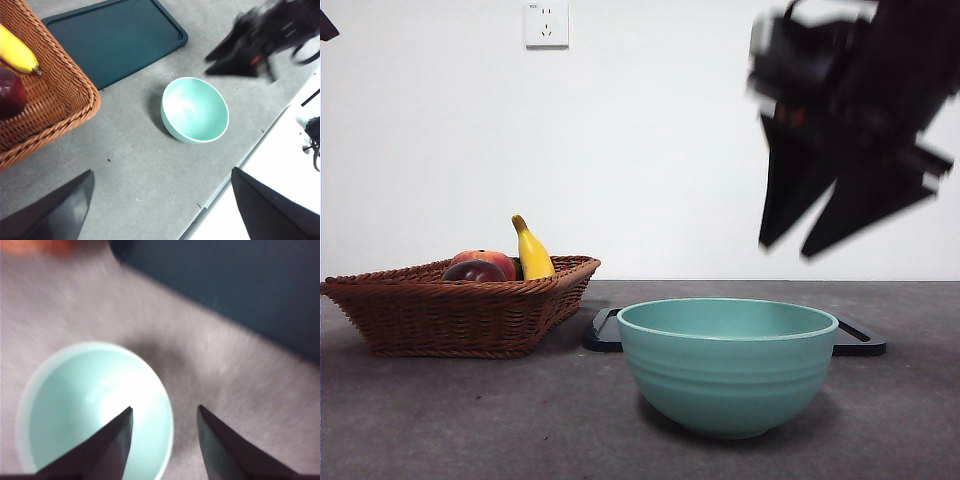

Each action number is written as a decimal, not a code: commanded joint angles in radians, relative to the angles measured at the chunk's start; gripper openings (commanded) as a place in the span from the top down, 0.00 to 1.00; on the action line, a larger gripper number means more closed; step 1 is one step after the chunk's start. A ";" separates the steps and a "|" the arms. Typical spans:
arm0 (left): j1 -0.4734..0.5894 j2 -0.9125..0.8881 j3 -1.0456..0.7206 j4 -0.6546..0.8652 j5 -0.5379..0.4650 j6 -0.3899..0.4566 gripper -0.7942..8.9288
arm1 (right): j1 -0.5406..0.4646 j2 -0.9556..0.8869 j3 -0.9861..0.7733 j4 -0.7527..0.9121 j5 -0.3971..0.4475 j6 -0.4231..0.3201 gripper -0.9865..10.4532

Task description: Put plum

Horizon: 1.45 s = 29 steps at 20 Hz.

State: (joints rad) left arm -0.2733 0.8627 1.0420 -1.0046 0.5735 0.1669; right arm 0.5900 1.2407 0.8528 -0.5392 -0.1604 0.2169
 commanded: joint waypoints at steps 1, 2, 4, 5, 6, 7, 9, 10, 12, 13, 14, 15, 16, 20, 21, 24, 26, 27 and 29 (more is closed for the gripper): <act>-0.004 0.006 0.019 0.008 0.003 0.008 0.47 | 0.008 -0.070 0.047 -0.050 0.000 -0.010 0.74; -0.004 0.006 0.019 0.008 0.003 0.008 0.47 | 0.008 -0.104 0.060 -0.073 -0.004 -0.016 0.74; -0.004 0.006 0.019 0.008 0.003 0.008 0.47 | 0.008 -0.180 0.078 -0.121 -0.029 -0.021 0.74; -0.004 0.006 0.019 0.007 0.003 0.008 0.47 | 0.008 -0.222 0.079 -0.136 -0.057 -0.023 0.74; -0.004 0.006 0.019 0.006 0.003 0.007 0.47 | 0.008 -0.256 0.079 -0.150 -0.079 -0.023 0.74; -0.004 0.006 0.019 0.006 0.003 0.007 0.47 | 0.008 -0.294 0.079 -0.172 -0.105 -0.023 0.74; -0.004 0.006 0.019 0.006 0.003 0.004 0.47 | 0.008 -0.352 0.079 -0.224 -0.158 -0.023 0.74; -0.004 0.006 0.019 0.005 0.003 0.004 0.47 | 0.008 -0.374 0.079 -0.251 -0.192 -0.023 0.74; -0.004 0.006 0.019 0.000 0.003 0.003 0.47 | 0.008 -0.417 0.079 -0.314 -0.273 -0.029 0.74; -0.004 0.006 0.019 -0.002 0.003 0.003 0.47 | 0.008 -0.433 0.079 -0.341 -0.298 -0.042 0.74; -0.004 0.006 0.019 -0.002 0.003 0.003 0.47 | 0.008 -0.445 0.079 -0.360 -0.308 -0.049 0.74; -0.004 0.006 0.019 -0.002 0.003 0.003 0.47 | 0.008 -0.454 0.079 -0.368 -0.308 -0.049 0.74; -0.004 0.006 0.019 -0.002 0.003 0.003 0.47 | 0.008 -0.460 0.079 -0.368 -0.308 -0.049 0.74; -0.004 0.006 0.019 -0.002 0.003 0.003 0.47 | 0.008 -0.458 0.079 -0.367 -0.308 -0.050 0.74; -0.004 0.005 0.019 -0.002 0.003 0.003 0.47 | 0.008 -0.458 0.079 -0.367 -0.308 -0.050 0.74; -0.004 0.006 0.019 -0.002 0.003 0.004 0.48 | 0.008 -0.458 0.079 -0.367 -0.307 -0.050 0.74; -0.004 0.006 0.019 -0.002 0.003 0.004 0.62 | 0.008 -0.458 0.079 -0.367 -0.306 -0.050 0.74; -0.004 0.006 0.019 0.000 0.003 0.004 0.72 | 0.008 -0.458 0.079 -0.367 -0.306 -0.050 0.80; -0.004 0.006 0.019 0.004 0.003 0.004 0.91 | 0.008 -0.458 0.079 -0.367 -0.303 -0.072 0.91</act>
State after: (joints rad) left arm -0.2733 0.8627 1.0420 -1.0122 0.5739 0.1665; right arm 0.5900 0.7757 0.9165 -0.9123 -0.4667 0.1661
